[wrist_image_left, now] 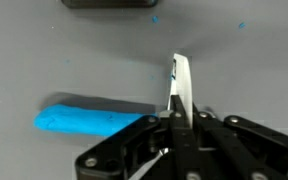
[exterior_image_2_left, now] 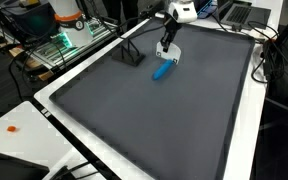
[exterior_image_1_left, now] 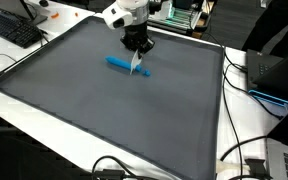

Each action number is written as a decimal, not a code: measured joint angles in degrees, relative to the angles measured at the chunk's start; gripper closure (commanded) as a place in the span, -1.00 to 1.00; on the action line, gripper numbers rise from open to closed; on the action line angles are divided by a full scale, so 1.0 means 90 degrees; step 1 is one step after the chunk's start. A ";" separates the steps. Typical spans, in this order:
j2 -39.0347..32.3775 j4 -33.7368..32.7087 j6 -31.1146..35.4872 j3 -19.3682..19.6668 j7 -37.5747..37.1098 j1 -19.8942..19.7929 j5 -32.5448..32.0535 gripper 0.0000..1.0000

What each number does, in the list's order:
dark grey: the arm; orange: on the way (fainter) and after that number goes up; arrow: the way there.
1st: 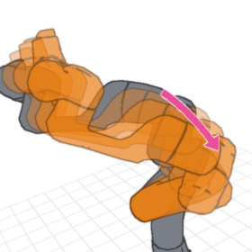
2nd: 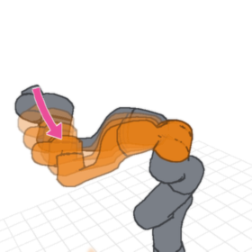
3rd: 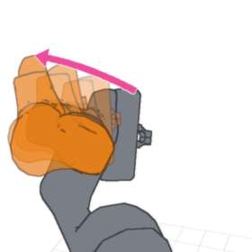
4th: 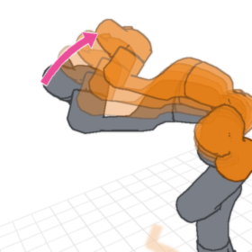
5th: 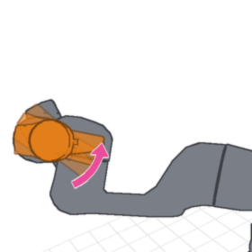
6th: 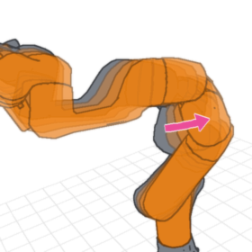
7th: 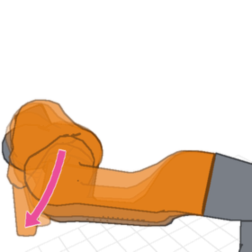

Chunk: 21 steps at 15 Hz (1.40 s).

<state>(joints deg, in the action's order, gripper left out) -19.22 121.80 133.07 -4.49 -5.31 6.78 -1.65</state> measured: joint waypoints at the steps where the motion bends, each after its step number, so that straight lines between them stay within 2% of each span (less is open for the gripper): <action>1: 0.0002 -0.0016 -0.0059 0.0000 0.0000 0.0000 0.0040 0.98; 15: 0.0514 -0.0087 -0.0217 0.0087 0.0014 -0.0205 0.0290 0.98; 21: 0.0475 -0.0110 -0.0216 0.0183 0.0054 -0.0314 0.0289 0.98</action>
<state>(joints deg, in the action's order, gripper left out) -14.94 120.81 131.13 -2.84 -4.82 3.95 0.95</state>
